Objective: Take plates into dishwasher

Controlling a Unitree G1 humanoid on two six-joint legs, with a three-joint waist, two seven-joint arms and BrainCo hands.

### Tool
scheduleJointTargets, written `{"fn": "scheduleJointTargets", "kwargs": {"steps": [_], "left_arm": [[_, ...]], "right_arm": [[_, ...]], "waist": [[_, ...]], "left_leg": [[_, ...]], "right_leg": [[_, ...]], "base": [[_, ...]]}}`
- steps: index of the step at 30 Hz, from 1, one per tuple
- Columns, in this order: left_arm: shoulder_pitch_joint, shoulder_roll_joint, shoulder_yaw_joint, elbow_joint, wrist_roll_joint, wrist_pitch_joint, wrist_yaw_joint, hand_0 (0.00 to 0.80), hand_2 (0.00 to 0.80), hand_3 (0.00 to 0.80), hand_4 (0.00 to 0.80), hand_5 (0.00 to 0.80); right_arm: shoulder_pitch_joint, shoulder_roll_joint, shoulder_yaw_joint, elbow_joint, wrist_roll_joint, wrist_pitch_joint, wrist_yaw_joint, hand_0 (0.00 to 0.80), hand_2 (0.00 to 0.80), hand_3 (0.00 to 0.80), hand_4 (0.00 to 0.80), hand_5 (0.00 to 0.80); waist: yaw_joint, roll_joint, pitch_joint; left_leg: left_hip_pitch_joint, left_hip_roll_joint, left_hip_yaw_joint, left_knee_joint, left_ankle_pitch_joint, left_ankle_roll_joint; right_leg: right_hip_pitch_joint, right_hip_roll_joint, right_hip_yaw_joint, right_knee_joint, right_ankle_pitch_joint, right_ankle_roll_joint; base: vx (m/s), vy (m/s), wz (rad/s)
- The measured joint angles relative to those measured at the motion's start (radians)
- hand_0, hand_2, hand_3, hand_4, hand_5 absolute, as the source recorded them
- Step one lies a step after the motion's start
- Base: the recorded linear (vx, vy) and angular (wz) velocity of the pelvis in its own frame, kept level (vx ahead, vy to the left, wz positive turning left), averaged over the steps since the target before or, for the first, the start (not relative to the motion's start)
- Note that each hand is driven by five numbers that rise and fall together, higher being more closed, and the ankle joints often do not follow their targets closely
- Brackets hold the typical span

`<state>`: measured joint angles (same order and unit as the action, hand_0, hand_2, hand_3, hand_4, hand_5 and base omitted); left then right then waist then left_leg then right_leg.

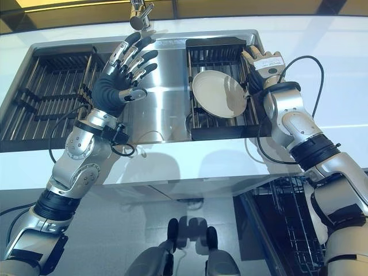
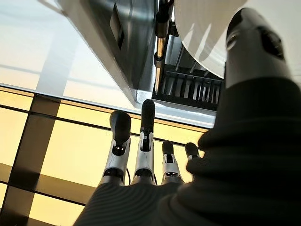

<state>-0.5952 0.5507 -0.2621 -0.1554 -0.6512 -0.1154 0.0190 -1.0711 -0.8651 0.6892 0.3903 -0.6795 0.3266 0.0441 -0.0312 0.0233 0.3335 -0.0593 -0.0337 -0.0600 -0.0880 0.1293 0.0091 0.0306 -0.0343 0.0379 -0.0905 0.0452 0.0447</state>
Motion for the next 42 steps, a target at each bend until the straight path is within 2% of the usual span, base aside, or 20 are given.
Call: {"fn": "scheduleJointTargets", "kwargs": {"steps": [13, 24, 32, 42], "left_arm": [[0.000, -0.001, 0.000, 0.019, 0.001, 0.000, -0.003, 0.000, 0.000, 0.000, 0.000, 0.000], [-0.002, -0.041, 0.000, 0.019, 0.008, 0.001, -0.004, 0.000, 0.000, 0.000, 0.000, 0.000], [-0.002, -0.051, 0.000, 0.019, 0.009, 0.006, -0.001, 0.000, 0.000, 0.000, 0.000, 0.000], [-0.002, -0.073, 0.000, 0.018, 0.010, 0.021, 0.001, 0.000, 0.000, 0.000, 0.000, 0.000]], "right_arm": [[-0.001, 0.009, 0.000, -0.012, 0.025, -0.009, 0.129, 0.000, 0.000, 0.000, 0.000, 0.000], [-0.001, 0.076, 0.000, -0.067, 0.023, -0.021, 0.181, 0.000, 0.000, 0.000, 0.000, 0.000], [0.001, 0.151, 0.000, -0.073, 0.023, 0.009, 0.249, 0.000, 0.000, 0.000, 0.000, 0.000], [0.006, 0.186, 0.034, -0.015, 0.021, 0.054, 0.280, 0.000, 0.000, 0.000, 0.000, 0.000]], "waist": [[0.000, -0.019, 0.011], [0.022, -0.024, 0.013], [0.024, -0.024, 0.013], [0.025, -0.024, 0.013]], "left_leg": [[0.000, 0.001, 0.001, 0.000, 0.001, -0.001], [0.018, -0.001, -0.002, 0.000, 0.002, -0.002], [0.026, -0.003, -0.014, 0.000, 0.004, 0.000], [0.049, -0.004, -0.026, 0.000, 0.008, -0.001]], "right_leg": [[0.001, 0.001, -0.003, 0.000, 0.000, 0.000], [0.019, 0.001, -0.007, 0.000, 0.001, 0.000], [0.033, -0.001, -0.020, 0.000, 0.000, 0.001], [0.060, -0.001, -0.028, 0.000, 0.000, 0.001]], "base": [[-0.009, 0.001, 0.00], [0.000, 0.002, 0.00], [0.010, 0.022, 0.05], [0.015, 0.005, 0.02]]}}
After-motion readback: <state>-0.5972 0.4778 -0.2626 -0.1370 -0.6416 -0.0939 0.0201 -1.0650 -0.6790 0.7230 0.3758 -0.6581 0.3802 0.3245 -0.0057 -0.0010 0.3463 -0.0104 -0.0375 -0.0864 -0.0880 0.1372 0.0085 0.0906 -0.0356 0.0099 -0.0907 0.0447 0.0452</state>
